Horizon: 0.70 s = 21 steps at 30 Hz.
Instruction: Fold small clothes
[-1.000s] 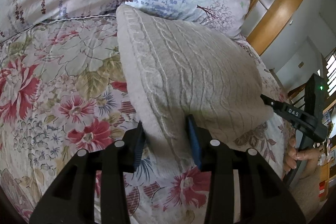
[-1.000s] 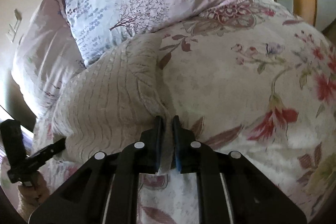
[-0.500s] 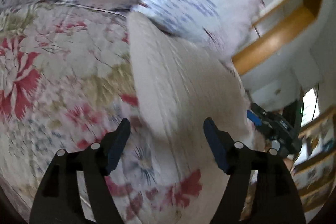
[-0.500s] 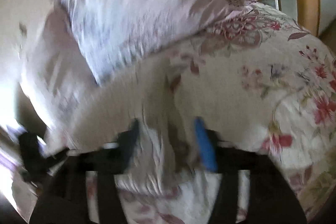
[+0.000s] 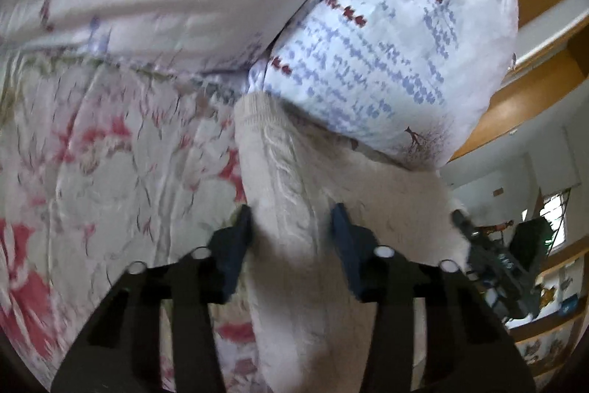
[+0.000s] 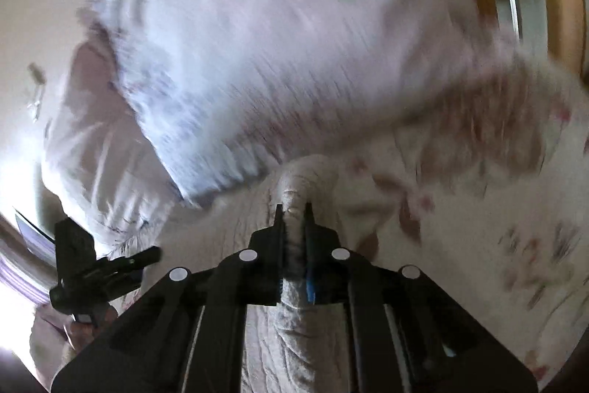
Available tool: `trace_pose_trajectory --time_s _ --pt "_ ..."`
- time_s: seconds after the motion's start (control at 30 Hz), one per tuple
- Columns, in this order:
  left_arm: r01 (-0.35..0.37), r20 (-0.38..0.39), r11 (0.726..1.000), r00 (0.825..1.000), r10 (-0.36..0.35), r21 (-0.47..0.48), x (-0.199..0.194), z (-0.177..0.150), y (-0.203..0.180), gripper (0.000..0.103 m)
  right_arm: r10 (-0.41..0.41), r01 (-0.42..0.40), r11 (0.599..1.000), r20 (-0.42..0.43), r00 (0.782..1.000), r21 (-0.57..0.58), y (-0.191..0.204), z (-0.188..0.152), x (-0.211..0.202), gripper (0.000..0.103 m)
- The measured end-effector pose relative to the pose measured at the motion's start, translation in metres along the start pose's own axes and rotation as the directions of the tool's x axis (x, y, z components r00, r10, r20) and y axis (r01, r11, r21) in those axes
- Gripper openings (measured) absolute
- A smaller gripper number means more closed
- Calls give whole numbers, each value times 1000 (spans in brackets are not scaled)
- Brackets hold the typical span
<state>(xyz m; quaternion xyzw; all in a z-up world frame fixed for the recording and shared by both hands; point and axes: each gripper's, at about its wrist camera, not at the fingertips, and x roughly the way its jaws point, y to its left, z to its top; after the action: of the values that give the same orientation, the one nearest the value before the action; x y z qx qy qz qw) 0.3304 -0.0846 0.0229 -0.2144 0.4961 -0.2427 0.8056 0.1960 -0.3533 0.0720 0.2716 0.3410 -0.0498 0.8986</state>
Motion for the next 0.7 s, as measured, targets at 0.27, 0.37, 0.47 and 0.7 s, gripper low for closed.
trace_pose_trajectory --time_s 0.27,0.37,0.47,0.7 --pt "-48 68 998 997 45 39 5 1 8 24 -136 145 988 -147 980 54 -23 -12 52 9" --pt "-49 68 998 997 46 37 7 2 6 27 -124 129 991 -150 981 25 -16 -10 52 10" --pt "-17 75 1000 997 16 15 -5 -6 7 41 -48 62 994 -153 987 86 -21 -9 36 34" --pt "82 46 996 996 -81 -30 -32 -30 17 72 129 -94 972 -155 979 214 -47 -24 2 69"
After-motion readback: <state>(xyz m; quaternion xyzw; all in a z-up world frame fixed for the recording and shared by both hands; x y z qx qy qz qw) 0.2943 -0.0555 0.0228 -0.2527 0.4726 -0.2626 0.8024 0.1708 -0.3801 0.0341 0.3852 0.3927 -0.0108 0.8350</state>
